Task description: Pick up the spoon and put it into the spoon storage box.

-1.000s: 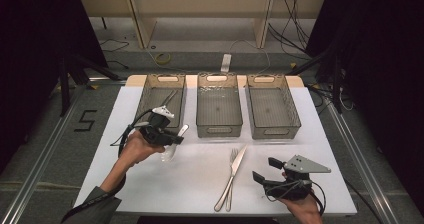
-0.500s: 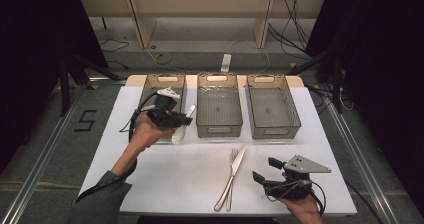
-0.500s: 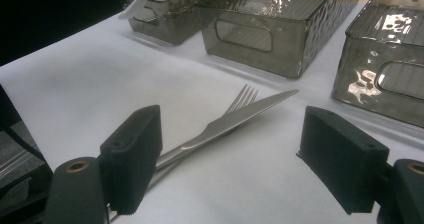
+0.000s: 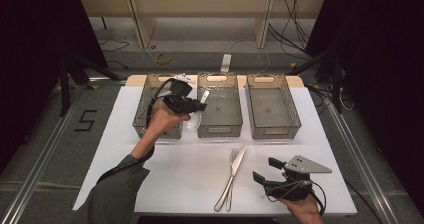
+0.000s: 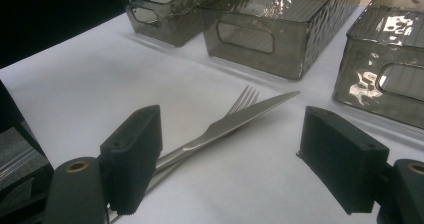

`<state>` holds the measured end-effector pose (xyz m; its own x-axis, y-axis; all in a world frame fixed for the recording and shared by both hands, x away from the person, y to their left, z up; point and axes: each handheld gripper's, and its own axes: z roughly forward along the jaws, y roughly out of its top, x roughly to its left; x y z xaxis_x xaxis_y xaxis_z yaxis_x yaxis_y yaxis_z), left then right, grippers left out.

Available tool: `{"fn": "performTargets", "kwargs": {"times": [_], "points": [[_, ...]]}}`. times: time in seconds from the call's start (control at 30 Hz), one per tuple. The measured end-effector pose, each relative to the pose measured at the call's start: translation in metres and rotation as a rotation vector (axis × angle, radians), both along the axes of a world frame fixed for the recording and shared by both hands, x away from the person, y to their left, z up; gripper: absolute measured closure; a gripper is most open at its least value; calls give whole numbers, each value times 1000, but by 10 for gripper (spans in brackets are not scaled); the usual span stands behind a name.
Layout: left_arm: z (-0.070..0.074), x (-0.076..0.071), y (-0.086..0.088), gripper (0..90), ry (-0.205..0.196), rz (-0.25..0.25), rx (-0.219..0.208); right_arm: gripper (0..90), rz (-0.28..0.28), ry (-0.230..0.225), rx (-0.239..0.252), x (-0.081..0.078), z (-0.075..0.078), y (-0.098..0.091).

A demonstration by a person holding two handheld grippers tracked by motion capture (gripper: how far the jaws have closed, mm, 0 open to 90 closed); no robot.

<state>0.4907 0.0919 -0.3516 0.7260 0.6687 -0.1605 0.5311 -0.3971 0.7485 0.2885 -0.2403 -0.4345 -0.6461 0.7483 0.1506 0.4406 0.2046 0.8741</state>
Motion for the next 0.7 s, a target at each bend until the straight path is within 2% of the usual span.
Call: {"fn": "performTargets", "kwargs": {"times": [0.13, 0.47, 0.7], "points": [[1, 9, 0, 749, -3, 13, -23, 256, 0, 1, 0, 0, 0, 0], [4, 23, -3, 748, -23, 46, -38, 256, 1, 0, 1, 0, 0, 0], [3, 31, -12, 748, -36, 48, -25, 256, 3, 2, 0, 0, 0, 0]]}}
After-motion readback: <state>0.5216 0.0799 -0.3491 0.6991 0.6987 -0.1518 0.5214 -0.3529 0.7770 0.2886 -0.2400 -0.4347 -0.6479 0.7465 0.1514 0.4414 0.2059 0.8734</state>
